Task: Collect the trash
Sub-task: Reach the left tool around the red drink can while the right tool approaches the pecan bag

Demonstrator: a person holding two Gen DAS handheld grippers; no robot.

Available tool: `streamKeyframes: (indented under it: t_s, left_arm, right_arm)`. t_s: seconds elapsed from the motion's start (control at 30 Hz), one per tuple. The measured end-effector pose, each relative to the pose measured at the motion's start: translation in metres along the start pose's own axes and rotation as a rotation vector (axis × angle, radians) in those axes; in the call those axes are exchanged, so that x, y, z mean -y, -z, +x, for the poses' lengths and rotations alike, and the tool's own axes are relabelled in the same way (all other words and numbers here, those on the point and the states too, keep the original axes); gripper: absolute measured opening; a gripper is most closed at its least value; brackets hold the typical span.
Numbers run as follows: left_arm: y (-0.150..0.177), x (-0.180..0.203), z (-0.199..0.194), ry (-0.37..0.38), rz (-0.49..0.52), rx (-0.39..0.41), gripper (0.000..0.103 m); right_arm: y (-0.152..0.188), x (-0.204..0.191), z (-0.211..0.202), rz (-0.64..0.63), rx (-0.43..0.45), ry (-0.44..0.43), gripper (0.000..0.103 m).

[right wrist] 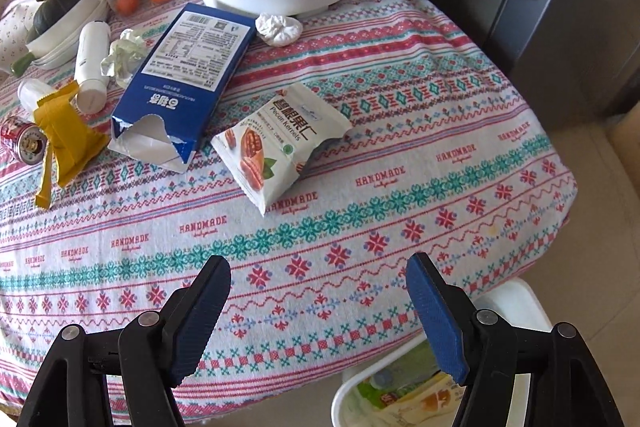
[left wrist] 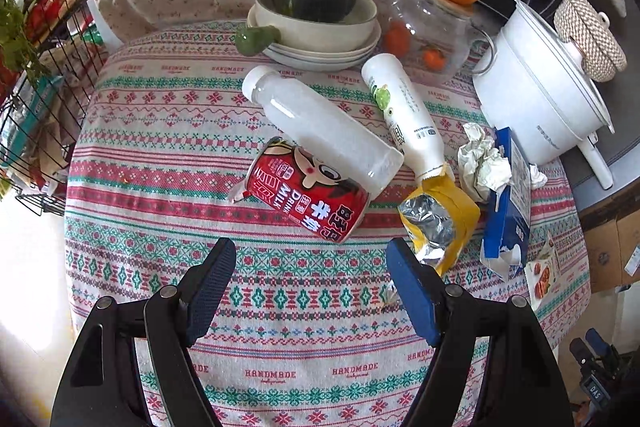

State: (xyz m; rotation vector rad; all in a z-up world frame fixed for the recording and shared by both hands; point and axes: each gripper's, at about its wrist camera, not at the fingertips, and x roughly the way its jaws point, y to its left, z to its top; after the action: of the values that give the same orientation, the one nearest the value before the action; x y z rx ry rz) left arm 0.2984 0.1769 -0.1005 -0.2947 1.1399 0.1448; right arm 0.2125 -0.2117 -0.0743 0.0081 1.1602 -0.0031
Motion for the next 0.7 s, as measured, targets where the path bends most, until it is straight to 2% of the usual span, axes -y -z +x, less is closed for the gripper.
streamKeyframes:
  t_s: [0.17, 0.37, 0.57, 0.63, 0.7]
  left_arm:
    - [-0.026, -0.006, 0.035, -0.004, -0.131, -0.027, 0.074]
    - [-0.035, -0.005, 0.061, -0.118, -0.203, -0.035, 0.069]
    - [-0.029, 0.004, 0.062, -0.149, -0.122, -0.034, 0.069]
    - [-0.022, 0.004, 0.059, -0.149, -0.087, -0.042, 0.062]
    - [-0.007, 0.008, 0.052, -0.162, -0.034, -0.035, 0.062]
  right_arm:
    - [-0.011, 0.003, 0.006, 0.008, 0.005, 0.015, 0.076]
    - [-0.019, 0.002, 0.012, 0.007, 0.003, 0.018, 0.076]
    - [-0.024, 0.002, 0.022, 0.024, -0.012, 0.008, 0.076]
    - [-0.025, 0.002, 0.025, 0.031, -0.012, -0.002, 0.076]
    - [-0.026, 0.002, 0.029, 0.031, -0.009, -0.001, 0.076]
